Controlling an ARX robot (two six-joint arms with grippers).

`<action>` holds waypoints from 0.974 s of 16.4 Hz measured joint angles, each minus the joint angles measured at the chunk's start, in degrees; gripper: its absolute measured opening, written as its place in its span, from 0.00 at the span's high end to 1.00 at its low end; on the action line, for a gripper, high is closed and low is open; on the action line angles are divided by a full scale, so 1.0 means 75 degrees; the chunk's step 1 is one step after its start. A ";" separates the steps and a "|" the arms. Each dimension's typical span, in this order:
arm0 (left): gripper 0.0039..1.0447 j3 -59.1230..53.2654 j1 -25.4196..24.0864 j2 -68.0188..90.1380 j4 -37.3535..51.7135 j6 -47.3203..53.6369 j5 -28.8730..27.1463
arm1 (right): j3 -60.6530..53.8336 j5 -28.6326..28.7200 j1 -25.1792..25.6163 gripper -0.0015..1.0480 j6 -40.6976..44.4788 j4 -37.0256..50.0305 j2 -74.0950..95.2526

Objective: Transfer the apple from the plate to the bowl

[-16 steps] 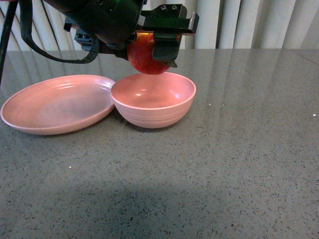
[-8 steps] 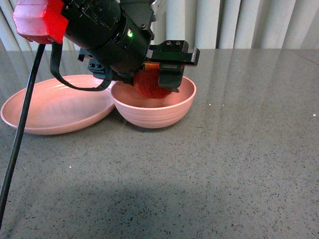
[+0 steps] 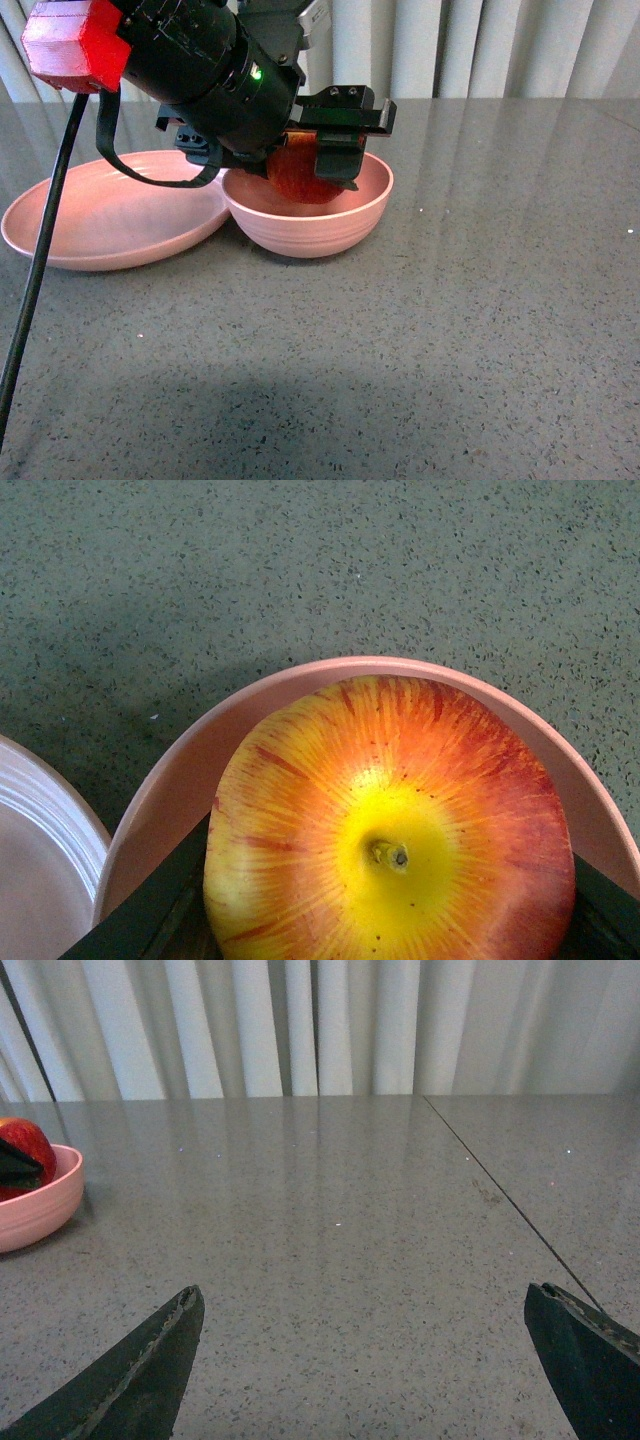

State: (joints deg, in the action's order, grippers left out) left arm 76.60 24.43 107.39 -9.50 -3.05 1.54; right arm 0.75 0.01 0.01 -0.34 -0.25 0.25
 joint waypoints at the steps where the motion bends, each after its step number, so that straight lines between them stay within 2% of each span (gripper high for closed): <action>1: 0.34 0.0000 0.0003 0.0009 -0.0020 0.0000 0.0029 | 0.0000 0.0000 0.0000 0.06 0.0003 0.0000 0.0000; 6: 0.35 -0.0009 0.0000 0.0085 -0.0099 0.0000 0.0023 | 0.0000 0.0000 0.0000 0.06 0.0000 0.0000 0.0000; 10: 0.04 -0.0006 -0.0009 0.0090 -0.0076 -0.0009 0.0096 | 0.0000 0.0000 0.0000 0.06 0.0000 0.0000 0.0000; 11: 0.07 -0.0006 -0.0009 0.0090 -0.0085 -0.0026 0.0131 | 0.0000 0.0000 0.0000 0.06 0.0000 0.0000 0.0000; 16: 0.06 -0.0006 -0.0023 -0.0318 0.0017 -0.0149 0.0198 | 0.0000 0.0000 0.0000 0.06 0.0000 0.0000 0.0000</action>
State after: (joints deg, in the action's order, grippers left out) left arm 76.55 24.25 105.01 -9.37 -4.16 3.03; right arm 0.75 0.01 0.01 -0.34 -0.25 0.25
